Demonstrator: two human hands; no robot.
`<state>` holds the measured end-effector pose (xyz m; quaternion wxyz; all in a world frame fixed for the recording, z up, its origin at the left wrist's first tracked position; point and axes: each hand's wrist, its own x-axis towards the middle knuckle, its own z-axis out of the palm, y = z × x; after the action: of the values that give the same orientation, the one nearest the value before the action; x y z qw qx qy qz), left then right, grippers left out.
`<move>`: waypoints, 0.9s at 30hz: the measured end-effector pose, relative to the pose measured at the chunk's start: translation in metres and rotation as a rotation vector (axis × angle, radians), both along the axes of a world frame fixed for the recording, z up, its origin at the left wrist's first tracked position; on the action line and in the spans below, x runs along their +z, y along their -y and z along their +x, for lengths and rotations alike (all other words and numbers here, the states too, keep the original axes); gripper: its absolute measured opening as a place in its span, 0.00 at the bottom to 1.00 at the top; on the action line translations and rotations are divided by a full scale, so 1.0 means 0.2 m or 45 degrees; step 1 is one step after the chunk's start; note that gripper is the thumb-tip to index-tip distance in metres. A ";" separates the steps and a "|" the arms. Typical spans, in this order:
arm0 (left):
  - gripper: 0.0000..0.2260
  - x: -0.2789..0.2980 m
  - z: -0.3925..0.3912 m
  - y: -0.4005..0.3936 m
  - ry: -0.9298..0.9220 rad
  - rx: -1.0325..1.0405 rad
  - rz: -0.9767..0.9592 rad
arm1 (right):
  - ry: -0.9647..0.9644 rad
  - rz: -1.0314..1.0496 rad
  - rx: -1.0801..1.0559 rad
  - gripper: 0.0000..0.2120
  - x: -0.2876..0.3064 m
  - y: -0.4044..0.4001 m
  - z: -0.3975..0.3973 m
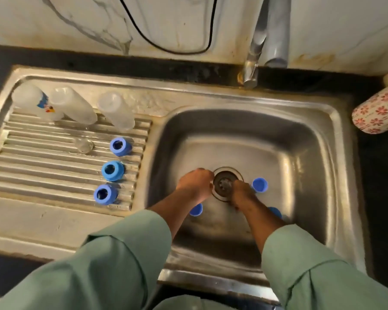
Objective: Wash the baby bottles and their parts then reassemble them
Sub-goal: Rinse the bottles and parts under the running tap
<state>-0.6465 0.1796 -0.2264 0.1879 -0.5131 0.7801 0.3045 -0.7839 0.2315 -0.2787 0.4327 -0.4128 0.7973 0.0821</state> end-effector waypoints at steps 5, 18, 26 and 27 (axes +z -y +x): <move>0.15 -0.10 -0.06 0.08 -0.047 0.260 0.053 | -0.014 -0.024 -0.108 0.17 -0.05 0.01 -0.04; 0.15 0.53 -0.39 0.54 -1.160 0.820 -0.414 | 1.744 -0.257 -2.006 0.10 0.39 0.12 -0.06; 0.13 0.64 -0.55 0.67 -1.188 0.699 -0.115 | 1.999 -0.721 -1.713 0.11 0.56 0.18 -0.15; 0.14 0.63 -0.56 0.69 -1.137 0.701 -0.154 | 1.962 -0.748 -1.673 0.10 0.57 0.19 -0.16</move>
<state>-0.7581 0.0422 -0.1008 -0.2797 -0.5294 0.6367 0.4860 -0.8161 0.1937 -0.1657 0.6648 0.0711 0.3624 -0.6494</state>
